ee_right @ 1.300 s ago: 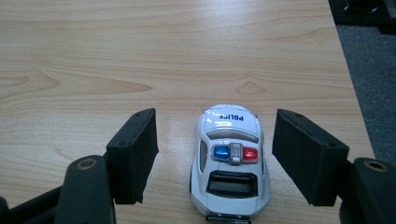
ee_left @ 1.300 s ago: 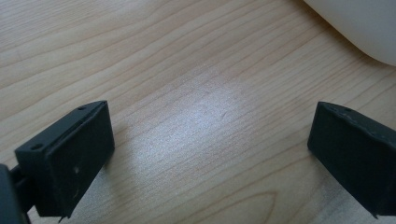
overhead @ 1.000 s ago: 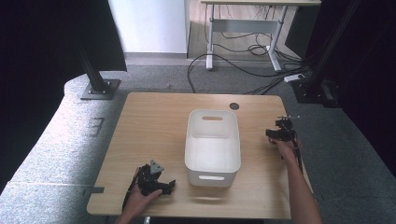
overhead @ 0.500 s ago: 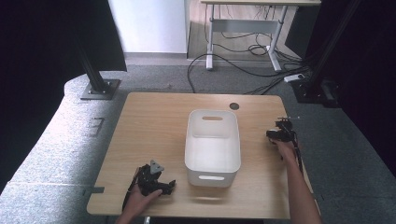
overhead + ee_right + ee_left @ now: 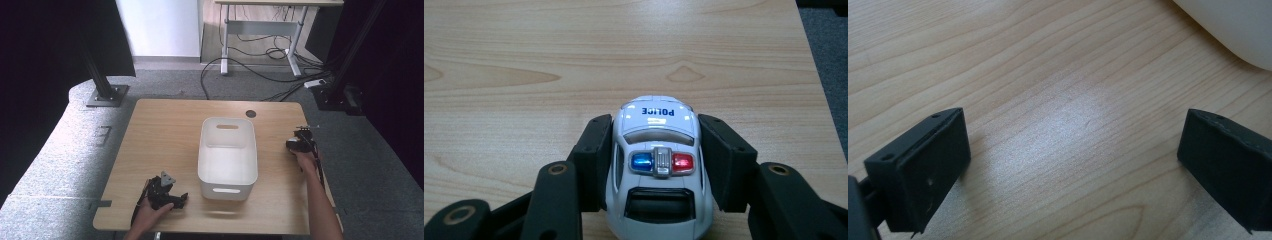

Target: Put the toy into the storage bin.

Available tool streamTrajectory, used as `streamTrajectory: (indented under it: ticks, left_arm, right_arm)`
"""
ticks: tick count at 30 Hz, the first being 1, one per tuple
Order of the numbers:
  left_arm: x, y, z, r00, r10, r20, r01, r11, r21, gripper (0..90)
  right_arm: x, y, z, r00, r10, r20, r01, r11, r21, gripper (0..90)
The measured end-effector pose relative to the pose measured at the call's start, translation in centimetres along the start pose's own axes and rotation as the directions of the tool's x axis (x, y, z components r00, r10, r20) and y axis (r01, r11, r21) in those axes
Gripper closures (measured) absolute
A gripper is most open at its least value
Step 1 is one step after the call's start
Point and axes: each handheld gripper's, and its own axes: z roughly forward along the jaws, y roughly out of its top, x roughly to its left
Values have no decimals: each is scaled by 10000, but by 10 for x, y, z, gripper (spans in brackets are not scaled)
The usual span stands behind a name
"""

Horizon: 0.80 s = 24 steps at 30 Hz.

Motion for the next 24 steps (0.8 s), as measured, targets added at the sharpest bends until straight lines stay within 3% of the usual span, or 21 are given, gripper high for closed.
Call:
streamTrajectory:
  ticks: [8,16,24]
  left_arm:
    - [0,0,0,10000,-6,-9,6,10000,1,5]
    - [0,0,0,10000,-3,-11,3,10000,0,5]
    - [0,0,0,10000,-2,-10,2,10000,3,5]
  right_arm:
    - [-1,-1,-4,9996,-65,-259,65,10000,34,500]
    - [4,0,-18,9989,-174,-437,157,9991,-389,501]
    - [0,-7,-25,9987,-105,-508,89,9995,-310,501]
